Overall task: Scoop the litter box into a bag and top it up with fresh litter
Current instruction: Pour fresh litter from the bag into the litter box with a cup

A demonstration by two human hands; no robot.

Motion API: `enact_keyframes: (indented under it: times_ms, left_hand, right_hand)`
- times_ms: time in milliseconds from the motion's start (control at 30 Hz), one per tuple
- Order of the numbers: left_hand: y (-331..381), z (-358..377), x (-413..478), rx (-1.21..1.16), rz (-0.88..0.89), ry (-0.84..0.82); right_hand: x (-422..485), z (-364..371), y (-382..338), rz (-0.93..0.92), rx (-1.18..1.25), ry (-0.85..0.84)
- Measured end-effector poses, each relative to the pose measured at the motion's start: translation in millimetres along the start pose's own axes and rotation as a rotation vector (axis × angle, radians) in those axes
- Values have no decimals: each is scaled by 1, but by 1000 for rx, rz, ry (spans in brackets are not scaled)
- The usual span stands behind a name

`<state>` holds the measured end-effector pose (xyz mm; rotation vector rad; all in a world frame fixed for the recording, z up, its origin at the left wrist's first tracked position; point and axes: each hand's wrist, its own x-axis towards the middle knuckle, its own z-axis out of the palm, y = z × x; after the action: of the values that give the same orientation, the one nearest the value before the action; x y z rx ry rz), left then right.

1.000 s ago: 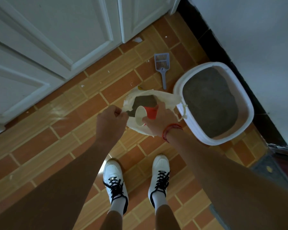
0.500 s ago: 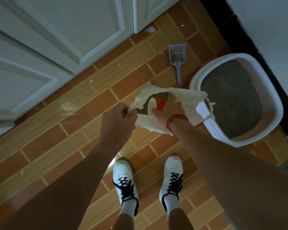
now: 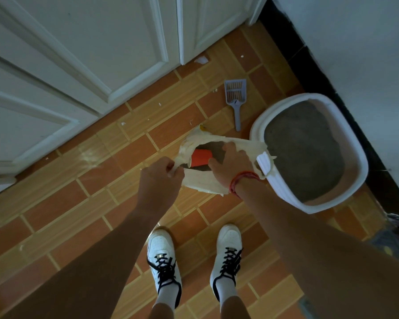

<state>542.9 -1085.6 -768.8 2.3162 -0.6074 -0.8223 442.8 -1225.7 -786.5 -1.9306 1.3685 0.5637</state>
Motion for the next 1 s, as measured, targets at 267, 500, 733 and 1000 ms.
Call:
enact_keyframes:
  times_ms: [267,500,733,1000]
  left_hand:
    - [18,-3,-7,13,-86,-27]
    - [23,-2,-2,13,-95,18]
    - [17,1,-1,-25,-156,4]
    - [18,1,-2,-126,-212,-30]
  right_hand:
    - [-37,-48,6,-188,52,164]
    - [-28,-72,37,-109,237,458]
    - [-6,-52,75,225,305,179]
    - [-4,-50,73,283,592,110]
